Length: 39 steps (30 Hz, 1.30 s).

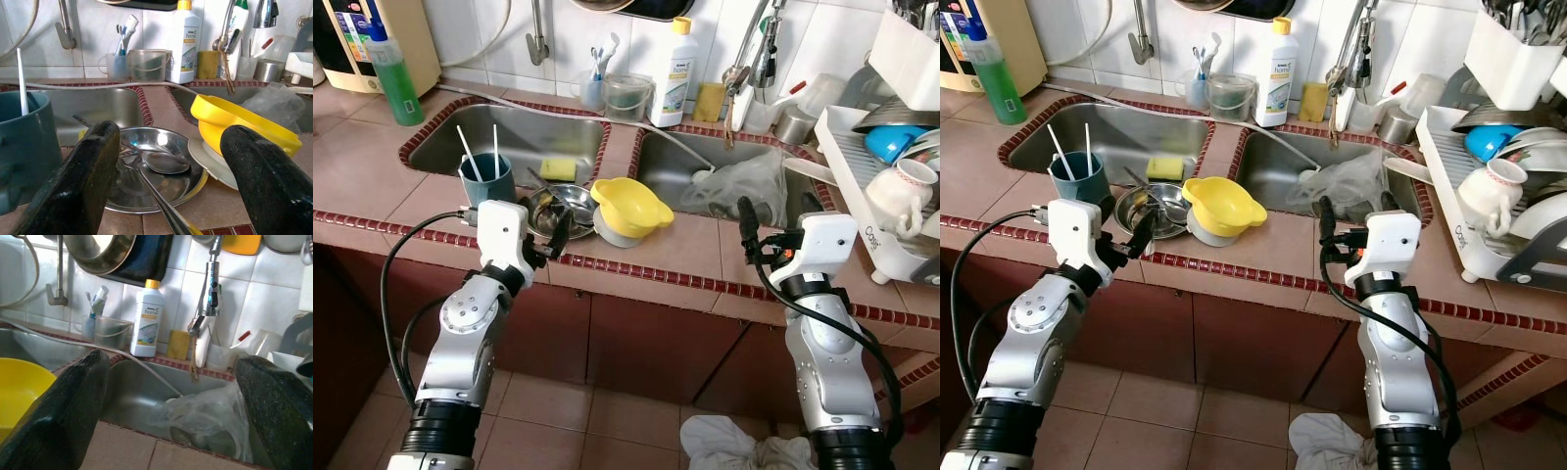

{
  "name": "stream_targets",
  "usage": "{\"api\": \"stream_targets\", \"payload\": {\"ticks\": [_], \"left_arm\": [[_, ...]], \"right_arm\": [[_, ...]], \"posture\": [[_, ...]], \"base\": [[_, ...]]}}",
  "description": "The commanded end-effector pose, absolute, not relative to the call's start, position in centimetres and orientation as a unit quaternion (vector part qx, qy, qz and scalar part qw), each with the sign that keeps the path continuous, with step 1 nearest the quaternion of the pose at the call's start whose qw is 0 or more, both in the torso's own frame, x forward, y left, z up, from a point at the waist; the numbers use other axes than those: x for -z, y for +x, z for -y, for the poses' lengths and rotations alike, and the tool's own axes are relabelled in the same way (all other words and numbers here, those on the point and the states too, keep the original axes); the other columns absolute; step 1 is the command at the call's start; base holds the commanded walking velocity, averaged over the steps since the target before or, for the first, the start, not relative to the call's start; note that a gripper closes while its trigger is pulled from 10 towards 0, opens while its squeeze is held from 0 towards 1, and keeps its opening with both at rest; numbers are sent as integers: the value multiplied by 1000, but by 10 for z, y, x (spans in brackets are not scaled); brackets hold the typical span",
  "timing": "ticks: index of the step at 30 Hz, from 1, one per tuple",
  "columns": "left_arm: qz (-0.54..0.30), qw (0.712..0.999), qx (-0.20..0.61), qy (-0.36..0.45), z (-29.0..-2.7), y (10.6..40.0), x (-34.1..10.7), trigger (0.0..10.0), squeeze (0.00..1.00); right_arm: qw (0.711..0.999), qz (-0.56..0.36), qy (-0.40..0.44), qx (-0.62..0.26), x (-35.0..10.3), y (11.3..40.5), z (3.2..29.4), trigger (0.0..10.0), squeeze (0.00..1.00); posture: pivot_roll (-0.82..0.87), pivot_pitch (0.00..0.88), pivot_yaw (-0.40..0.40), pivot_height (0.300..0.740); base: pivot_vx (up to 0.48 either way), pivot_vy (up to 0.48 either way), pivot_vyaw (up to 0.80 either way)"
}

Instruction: Kitchen organization

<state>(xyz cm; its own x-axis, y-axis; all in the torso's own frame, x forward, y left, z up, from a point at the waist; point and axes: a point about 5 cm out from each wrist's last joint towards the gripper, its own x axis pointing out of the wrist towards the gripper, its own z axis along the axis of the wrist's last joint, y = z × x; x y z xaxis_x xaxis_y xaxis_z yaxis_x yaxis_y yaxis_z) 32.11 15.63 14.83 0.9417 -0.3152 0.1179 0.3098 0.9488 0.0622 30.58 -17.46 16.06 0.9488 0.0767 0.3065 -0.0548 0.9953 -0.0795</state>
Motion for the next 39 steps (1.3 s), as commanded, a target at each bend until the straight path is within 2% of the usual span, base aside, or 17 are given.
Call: {"api": "stream_targets", "payload": {"ticks": [1,39], "left_arm": [[63,984,165,26,-151,322,-148,10000,0],[56,982,180,29,-143,316,-144,10000,0]], "right_arm": [[985,167,-38,-32,-164,304,174,10000,0],[984,159,-41,-61,-159,304,158,10000,0]], "posture": [[73,0,-47,740],[96,0,-55,740]], "base": [[0,0,0],[0,285,0]]}}
